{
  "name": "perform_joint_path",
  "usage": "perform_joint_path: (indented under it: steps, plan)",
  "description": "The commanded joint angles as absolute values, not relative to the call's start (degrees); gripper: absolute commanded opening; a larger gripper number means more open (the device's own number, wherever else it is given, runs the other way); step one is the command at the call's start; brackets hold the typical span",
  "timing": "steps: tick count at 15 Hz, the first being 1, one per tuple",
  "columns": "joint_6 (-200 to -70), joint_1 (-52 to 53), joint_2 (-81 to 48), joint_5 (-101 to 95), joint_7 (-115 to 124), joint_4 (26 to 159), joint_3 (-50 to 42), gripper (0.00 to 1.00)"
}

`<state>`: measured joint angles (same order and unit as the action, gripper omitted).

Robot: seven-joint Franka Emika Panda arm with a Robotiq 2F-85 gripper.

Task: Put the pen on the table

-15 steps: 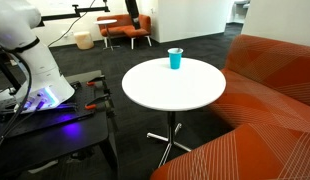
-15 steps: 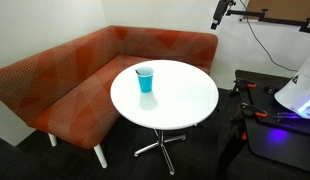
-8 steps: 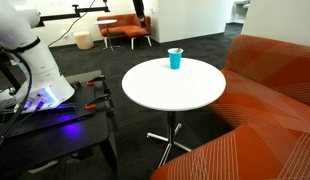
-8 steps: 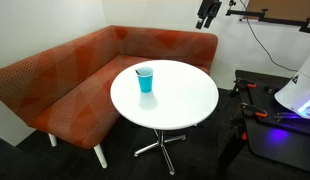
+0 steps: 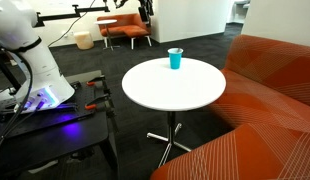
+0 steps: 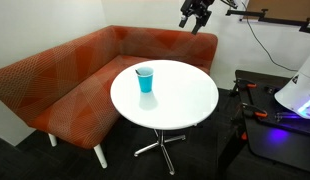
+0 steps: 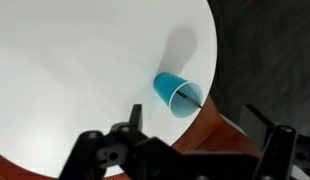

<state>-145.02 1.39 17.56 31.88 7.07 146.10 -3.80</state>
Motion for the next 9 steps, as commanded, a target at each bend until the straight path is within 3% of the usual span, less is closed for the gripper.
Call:
perform_joint_path:
  steps: [1,9]
  plan:
    - [-145.5,1.7,16.9,33.4,7.1,145.7,-3.7,1.00]
    - [-149.8,1.3,15.7,37.3,8.4,145.6,-4.2,1.00]
